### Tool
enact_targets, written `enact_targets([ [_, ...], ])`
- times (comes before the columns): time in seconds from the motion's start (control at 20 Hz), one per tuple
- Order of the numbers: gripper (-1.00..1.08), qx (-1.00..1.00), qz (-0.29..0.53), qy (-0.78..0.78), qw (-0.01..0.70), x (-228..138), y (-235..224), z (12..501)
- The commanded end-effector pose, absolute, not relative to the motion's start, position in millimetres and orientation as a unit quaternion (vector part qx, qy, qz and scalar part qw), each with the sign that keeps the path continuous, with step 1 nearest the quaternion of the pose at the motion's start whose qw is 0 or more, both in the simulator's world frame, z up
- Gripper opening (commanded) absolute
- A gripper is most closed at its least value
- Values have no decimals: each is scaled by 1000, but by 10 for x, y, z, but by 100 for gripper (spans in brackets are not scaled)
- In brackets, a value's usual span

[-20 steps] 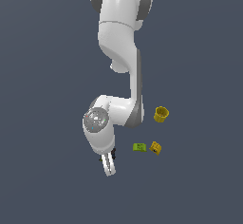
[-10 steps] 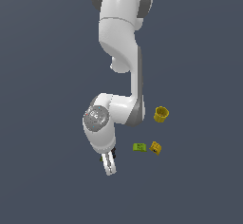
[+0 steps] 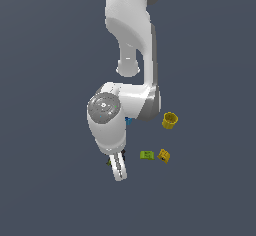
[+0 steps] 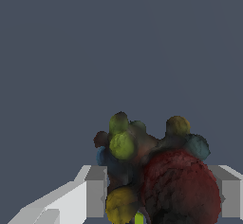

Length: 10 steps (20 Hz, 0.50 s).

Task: Pick up a designated object from a clutter of objects.

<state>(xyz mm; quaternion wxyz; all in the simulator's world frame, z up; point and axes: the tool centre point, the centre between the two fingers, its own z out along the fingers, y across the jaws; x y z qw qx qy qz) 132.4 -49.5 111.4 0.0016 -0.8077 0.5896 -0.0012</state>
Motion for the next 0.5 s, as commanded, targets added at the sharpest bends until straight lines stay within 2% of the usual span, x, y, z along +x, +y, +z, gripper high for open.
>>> enact_targets([
  [0.0,-100,-808,-2,590,2,1329,-431,1394],
  [0.45,-100,-807,-2,590,1,1341,-192,2436],
])
